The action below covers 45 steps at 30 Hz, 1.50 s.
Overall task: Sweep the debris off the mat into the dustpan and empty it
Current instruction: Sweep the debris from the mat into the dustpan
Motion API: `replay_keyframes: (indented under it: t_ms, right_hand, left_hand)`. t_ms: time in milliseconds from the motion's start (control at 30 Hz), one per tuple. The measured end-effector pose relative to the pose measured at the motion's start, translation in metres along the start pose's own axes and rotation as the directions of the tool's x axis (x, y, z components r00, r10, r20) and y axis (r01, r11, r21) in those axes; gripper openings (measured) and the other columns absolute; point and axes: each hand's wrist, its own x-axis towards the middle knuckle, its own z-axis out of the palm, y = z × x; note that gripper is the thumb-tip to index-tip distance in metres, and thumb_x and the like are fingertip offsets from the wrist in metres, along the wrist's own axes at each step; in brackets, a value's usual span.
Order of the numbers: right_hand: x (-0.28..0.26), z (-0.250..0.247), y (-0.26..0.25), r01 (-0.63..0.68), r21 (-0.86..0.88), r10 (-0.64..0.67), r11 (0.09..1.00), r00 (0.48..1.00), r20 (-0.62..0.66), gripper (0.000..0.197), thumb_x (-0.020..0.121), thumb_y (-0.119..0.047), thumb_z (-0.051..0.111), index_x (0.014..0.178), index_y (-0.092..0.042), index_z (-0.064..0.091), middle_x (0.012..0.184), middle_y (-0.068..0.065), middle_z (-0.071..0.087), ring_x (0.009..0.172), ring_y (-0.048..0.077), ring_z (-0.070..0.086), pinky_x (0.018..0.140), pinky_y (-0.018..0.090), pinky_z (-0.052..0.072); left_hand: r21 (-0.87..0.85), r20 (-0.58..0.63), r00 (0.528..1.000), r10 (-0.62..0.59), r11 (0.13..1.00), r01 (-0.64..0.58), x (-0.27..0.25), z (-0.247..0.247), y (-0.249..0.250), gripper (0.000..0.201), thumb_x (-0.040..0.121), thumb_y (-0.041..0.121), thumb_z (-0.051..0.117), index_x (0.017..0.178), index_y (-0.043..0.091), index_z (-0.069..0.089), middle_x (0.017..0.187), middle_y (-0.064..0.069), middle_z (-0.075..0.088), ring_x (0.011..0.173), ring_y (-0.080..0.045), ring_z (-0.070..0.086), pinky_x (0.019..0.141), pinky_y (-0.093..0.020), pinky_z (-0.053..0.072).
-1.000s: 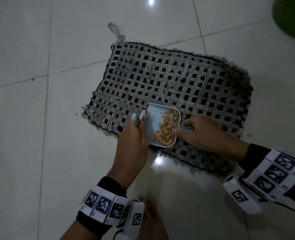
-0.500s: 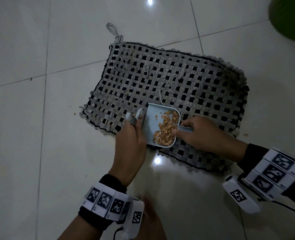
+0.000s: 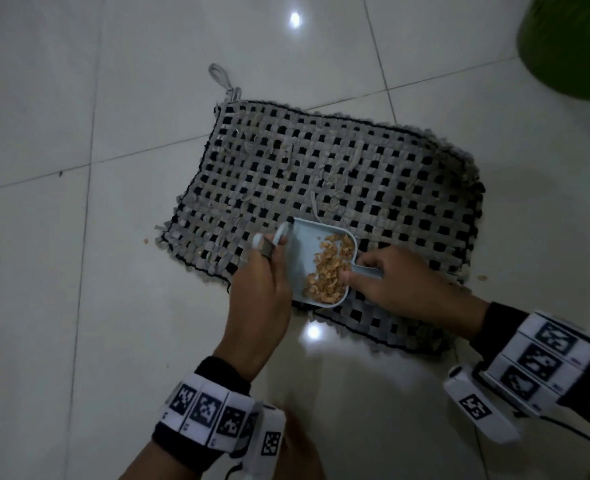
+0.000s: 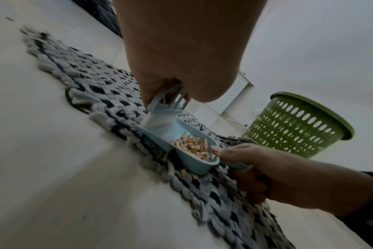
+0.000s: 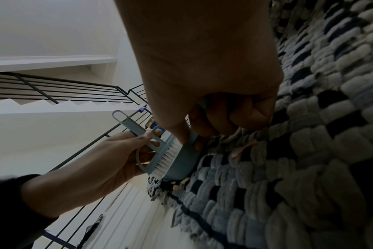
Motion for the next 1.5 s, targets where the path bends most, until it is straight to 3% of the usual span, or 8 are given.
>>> replay_keyframes:
  t_ms: [167,500,667,967,1100,1267,1367,1500]
  right_hand:
    - [-0.003,0.001,0.002,0.016,0.002,-0.016,1.000,1.000,0.001,0.038,0.089,-0.058,0.063,0.082,-0.022,0.074,0.068,0.002,0.073,0.056,0.024,0.067,0.050,0.046,0.054]
    - [-0.005,0.002,0.004,0.006,0.026,-0.006,1.000,1.000,0.000,0.036,0.091,-0.054,0.064,0.076,-0.022,0.071,0.061,0.000,0.070,0.042,0.009,0.056,0.042,0.026,0.041]
    - [-0.006,0.002,0.008,0.050,0.056,-0.051,0.997,0.999,0.005,0.038,0.091,-0.053,0.063,0.078,-0.019,0.071,0.065,0.004,0.070,0.053,0.025,0.064,0.045,0.029,0.044]
    - [-0.011,-0.026,0.012,0.055,0.172,-0.053,0.984,0.998,-0.019,0.030,0.090,-0.051,0.064,0.092,-0.023,0.076,0.080,0.002,0.076,0.064,0.026,0.071,0.059,0.046,0.058]
    - [-0.009,-0.058,0.003,0.081,0.166,-0.065,0.983,0.993,-0.099,0.031,0.091,-0.044,0.066,0.086,-0.015,0.076,0.075,0.019,0.071,0.052,0.019,0.055,0.052,0.030,0.040]
    - [-0.016,-0.083,-0.003,0.110,0.142,-0.091,0.984,0.987,-0.134,0.031,0.091,-0.042,0.068,0.085,-0.013,0.078,0.077,0.010,0.074,0.065,0.026,0.069,0.058,0.041,0.051]
    - [-0.034,-0.081,0.008,0.132,0.112,-0.125,0.985,0.989,-0.074,0.029,0.088,-0.045,0.068,0.085,-0.019,0.079,0.074,0.006,0.074,0.064,0.030,0.068,0.056,0.037,0.048]
    - [-0.064,-0.064,0.036,0.086,0.058,-0.087,0.995,0.996,0.019,0.028,0.079,-0.059,0.062,0.079,-0.034,0.075,0.068,-0.014,0.072,0.051,0.006,0.062,0.049,0.023,0.044]
  left_hand:
    - [-0.069,0.162,0.986,0.034,0.997,-0.023,-0.012,0.014,0.012,0.023,0.109,0.030,0.036,0.111,0.019,0.056,0.095,0.006,0.067,0.083,-0.004,0.066,0.065,-0.033,0.057]
    - [-0.059,0.070,0.997,-0.023,0.998,0.027,-0.007,0.013,0.007,0.029,0.108,0.036,0.037,0.111,0.016,0.058,0.091,0.004,0.069,0.078,-0.007,0.069,0.059,-0.039,0.058]
    - [-0.122,0.085,0.996,0.022,0.992,-0.011,-0.009,0.011,0.016,0.025,0.108,0.027,0.041,0.112,0.014,0.062,0.086,0.005,0.069,0.076,0.000,0.068,0.054,-0.016,0.053]
    - [-0.441,0.029,0.975,-0.222,0.872,0.212,0.023,-0.032,0.028,0.030,0.104,0.038,0.049,0.114,0.019,0.070,0.102,-0.003,0.076,0.094,-0.019,0.073,0.075,-0.037,0.060]
    - [-0.548,0.054,0.978,-0.203,0.813,0.199,0.038,-0.044,0.045,0.027,0.106,0.030,0.048,0.118,0.017,0.068,0.108,-0.005,0.076,0.100,-0.020,0.073,0.082,-0.035,0.060]
    - [-0.508,0.010,0.988,-0.151,0.851,0.135,0.043,-0.045,0.056,0.026,0.104,0.035,0.051,0.115,0.023,0.071,0.105,-0.007,0.076,0.099,-0.029,0.072,0.086,-0.052,0.059]
    - [-0.363,-0.045,0.994,-0.095,0.929,0.073,0.028,-0.036,0.050,0.026,0.103,0.043,0.051,0.101,0.028,0.072,0.094,-0.007,0.075,0.089,-0.035,0.071,0.075,-0.055,0.060]
    - [-0.070,-0.021,0.999,0.049,0.996,-0.050,-0.007,-0.007,0.033,0.031,0.109,0.033,0.041,0.093,0.014,0.059,0.066,-0.004,0.057,0.051,-0.009,0.049,0.044,-0.023,0.040]
